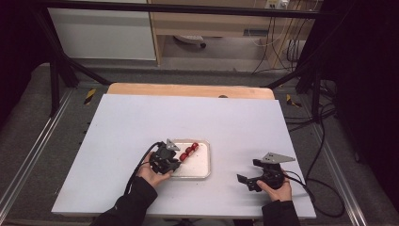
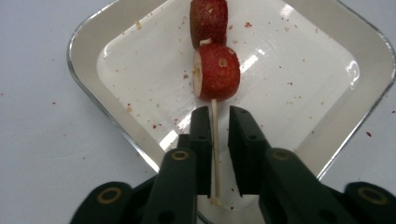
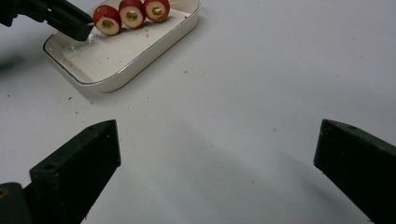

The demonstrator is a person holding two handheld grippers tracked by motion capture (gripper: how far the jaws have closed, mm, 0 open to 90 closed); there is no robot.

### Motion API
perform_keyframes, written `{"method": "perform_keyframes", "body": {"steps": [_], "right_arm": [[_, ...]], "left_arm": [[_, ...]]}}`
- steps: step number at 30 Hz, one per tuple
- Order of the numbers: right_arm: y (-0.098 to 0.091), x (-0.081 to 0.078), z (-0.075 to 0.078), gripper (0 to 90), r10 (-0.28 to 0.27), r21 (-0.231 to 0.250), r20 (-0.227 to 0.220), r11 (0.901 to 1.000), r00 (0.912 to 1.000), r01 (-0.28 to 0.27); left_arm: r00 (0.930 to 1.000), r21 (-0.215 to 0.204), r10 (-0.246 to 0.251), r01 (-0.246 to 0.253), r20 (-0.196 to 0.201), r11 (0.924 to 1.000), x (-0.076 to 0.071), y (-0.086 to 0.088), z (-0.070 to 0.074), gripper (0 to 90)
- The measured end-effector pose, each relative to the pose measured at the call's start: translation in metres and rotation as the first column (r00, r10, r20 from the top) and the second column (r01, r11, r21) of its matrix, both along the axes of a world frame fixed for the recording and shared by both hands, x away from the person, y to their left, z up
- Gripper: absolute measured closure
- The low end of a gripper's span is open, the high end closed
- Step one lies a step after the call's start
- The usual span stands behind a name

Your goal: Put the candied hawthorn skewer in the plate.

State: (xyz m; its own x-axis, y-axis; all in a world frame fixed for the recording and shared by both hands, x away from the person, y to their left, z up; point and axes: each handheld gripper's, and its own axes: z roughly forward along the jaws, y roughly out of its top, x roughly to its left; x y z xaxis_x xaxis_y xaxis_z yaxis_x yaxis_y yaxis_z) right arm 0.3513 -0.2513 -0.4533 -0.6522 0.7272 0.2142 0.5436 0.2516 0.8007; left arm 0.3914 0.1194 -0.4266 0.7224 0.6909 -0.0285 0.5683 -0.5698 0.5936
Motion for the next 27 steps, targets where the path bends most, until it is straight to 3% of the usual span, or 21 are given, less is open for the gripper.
{"method": "perform_keyframes", "body": {"steps": [5, 10, 13, 20, 27], "right_arm": [[0.0, 0.0, 0.0, 0.9, -0.001, -0.006, -0.002, 1.0, 1.0, 0.001], [0.0, 0.0, 0.0, 0.7, -0.001, -0.008, -0.003, 1.0, 1.0, 0.001], [0.0, 0.0, 0.0, 0.6, 0.0, -0.006, -0.004, 1.0, 1.0, 0.0], [0.0, 0.0, 0.0, 0.6, -0.002, -0.015, -0.005, 0.9999, 1.0, 0.002], [0.0, 0.0, -0.001, 0.6, 0.001, -0.027, -0.014, 0.9996, 0.9999, -0.002]], "left_arm": [[0.9984, -0.053, -0.014, 0.017, 0.055, 0.9985, -0.005, 0.016, 0.008, 54.1], [0.9965, -0.105, -0.028, 0.036, 0.079, 0.9938, -0.01, 0.038, 0.015, 35.6], [0.9965, -0.127, -0.038, 0.048, 0.074, 0.9907, -0.013, 0.053, 0.017, 24.9], [0.9965, -0.156, 0.016, -0.003, 0.082, 0.9877, -0.026, 0.095, 0.012, 12.0], [0.9925, -0.192, 0.077, -0.058, 0.095, 0.9798, -0.039, 0.131, -0.003, 9.4]]}}
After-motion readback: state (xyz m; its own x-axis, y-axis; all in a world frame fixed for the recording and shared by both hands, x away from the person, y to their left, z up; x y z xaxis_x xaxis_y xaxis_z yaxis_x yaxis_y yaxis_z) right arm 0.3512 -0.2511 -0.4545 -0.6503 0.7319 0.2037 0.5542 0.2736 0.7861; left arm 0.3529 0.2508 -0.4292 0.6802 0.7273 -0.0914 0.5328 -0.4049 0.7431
